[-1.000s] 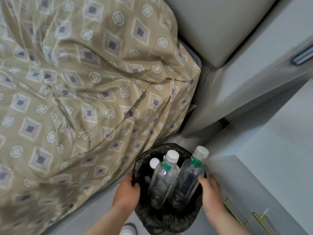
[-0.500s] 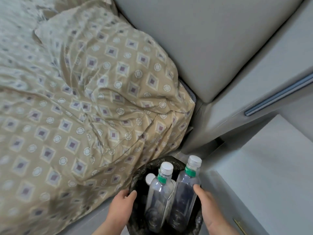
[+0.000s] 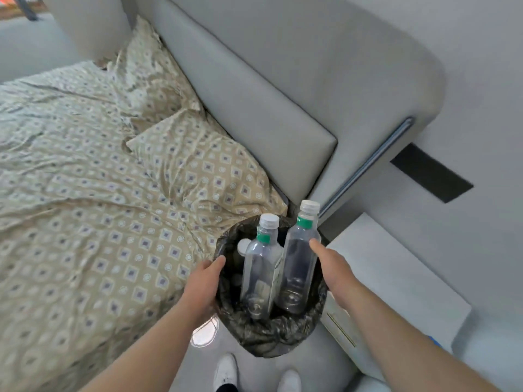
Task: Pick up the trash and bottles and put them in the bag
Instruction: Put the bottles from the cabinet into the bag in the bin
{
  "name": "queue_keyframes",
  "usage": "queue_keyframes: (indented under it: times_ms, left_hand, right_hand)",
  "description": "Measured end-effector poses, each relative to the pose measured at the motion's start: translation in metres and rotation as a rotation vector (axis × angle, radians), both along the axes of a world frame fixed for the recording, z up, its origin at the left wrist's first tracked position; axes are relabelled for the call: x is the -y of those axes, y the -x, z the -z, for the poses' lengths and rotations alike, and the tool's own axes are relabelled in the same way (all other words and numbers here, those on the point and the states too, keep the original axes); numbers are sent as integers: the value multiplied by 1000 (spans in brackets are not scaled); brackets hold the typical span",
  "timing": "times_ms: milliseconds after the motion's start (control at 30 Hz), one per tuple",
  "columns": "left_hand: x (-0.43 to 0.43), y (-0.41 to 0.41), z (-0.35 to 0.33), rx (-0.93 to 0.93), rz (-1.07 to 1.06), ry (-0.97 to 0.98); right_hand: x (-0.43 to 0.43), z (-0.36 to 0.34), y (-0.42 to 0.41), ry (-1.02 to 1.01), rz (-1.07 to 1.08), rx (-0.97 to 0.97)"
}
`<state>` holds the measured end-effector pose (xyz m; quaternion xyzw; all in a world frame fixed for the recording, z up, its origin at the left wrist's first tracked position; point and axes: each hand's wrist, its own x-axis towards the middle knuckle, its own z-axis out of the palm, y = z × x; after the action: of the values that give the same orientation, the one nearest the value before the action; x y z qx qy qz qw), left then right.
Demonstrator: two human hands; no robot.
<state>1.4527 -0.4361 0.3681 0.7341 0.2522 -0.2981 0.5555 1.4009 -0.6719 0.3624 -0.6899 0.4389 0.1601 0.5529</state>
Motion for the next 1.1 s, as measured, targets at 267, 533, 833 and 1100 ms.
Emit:
queue_keyframes:
  times_ms: [267,533,833,1100]
  left_hand:
    - [10,21,-124,302,101,58]
    - [24,15,-167,349,237,286]
    - [44,-8,-190,310,790,340]
    - [67,12,-192,223,1479,395]
  right_hand:
    - [9,-129,57,134,59,228]
    - [-2,-192,111,186,258,283]
    - [-80,-213,162,250,917,244]
    - [-207,-233,248,381,1295,192]
